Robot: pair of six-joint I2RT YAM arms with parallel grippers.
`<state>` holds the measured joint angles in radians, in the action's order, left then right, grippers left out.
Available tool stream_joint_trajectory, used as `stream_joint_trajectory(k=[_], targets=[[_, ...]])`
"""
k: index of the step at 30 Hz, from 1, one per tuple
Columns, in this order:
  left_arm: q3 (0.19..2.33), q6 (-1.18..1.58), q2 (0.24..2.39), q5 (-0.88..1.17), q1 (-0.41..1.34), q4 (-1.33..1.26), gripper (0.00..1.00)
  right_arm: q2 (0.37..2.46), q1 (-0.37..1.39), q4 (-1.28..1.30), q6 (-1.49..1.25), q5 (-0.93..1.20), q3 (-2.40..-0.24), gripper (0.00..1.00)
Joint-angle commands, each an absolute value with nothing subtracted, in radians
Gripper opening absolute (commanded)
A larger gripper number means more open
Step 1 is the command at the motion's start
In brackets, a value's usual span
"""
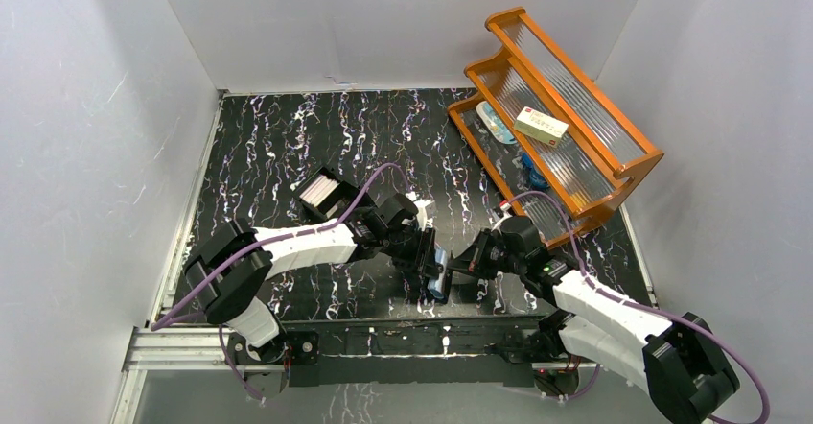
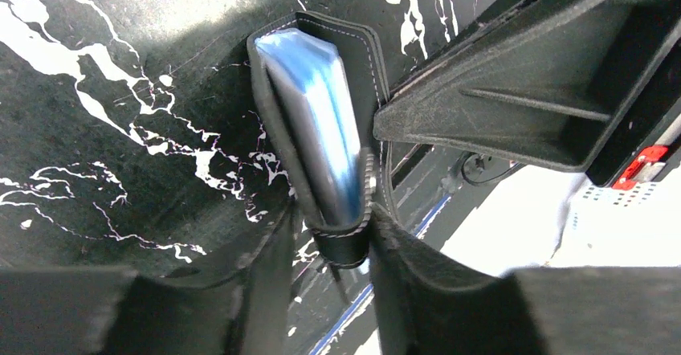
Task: Put the credit cards into the card holder
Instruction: Open the card holder at the center of the board.
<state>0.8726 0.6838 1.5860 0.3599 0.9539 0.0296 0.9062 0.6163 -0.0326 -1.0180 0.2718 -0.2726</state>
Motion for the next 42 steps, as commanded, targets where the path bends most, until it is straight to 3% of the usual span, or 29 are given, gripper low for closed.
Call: stream_joint_trajectory(k=[1, 6, 7, 10, 14, 19, 24, 30, 33, 42], targets=[[0.870, 0.679, 1.559, 0.370, 0.961, 0.019, 0.29, 0.922, 0.613, 0.003, -0.976, 0.260, -0.303, 0.00], [0.866, 0.690, 1.538, 0.381, 0.960, 0.020, 0.01, 0.914, 0.613, 0.074, -0.941, 0.215, -0.329, 0.01], [0.862, 0.699, 1.526, 0.377, 0.960, 0.021, 0.00, 0.915, 0.614, 0.108, -0.936, 0.201, -0.334, 0.05], [0.842, 0.737, 1.479, 0.348, 0.961, 0.033, 0.00, 0.930, 0.613, 0.356, -0.888, 0.107, -0.467, 0.20], [0.831, 0.798, 1.433, 0.330, 0.961, 0.035, 0.00, 0.926, 0.615, 0.640, -0.807, -0.003, -0.651, 0.30], [0.886, 0.821, 1.443, 0.277, 0.963, 0.143, 0.00, 0.859, 0.625, 0.586, -0.842, 0.122, -0.738, 0.39], [0.908, 0.842, 1.460, 0.215, 0.962, 0.239, 0.00, 0.799, 0.692, 0.344, -0.990, 0.168, -0.613, 0.41], [0.912, 0.865, 1.477, 0.220, 0.962, 0.256, 0.00, 0.916, 0.802, 0.180, -1.034, 0.140, -0.523, 0.42], [0.917, 0.871, 1.482, 0.225, 0.962, 0.255, 0.07, 0.995, 0.815, 0.123, -1.013, 0.144, -0.484, 0.42], [0.864, 0.869, 1.443, 0.302, 0.962, 0.158, 0.14, 1.129, 0.816, 0.063, -0.927, 0.064, -0.395, 0.33]])
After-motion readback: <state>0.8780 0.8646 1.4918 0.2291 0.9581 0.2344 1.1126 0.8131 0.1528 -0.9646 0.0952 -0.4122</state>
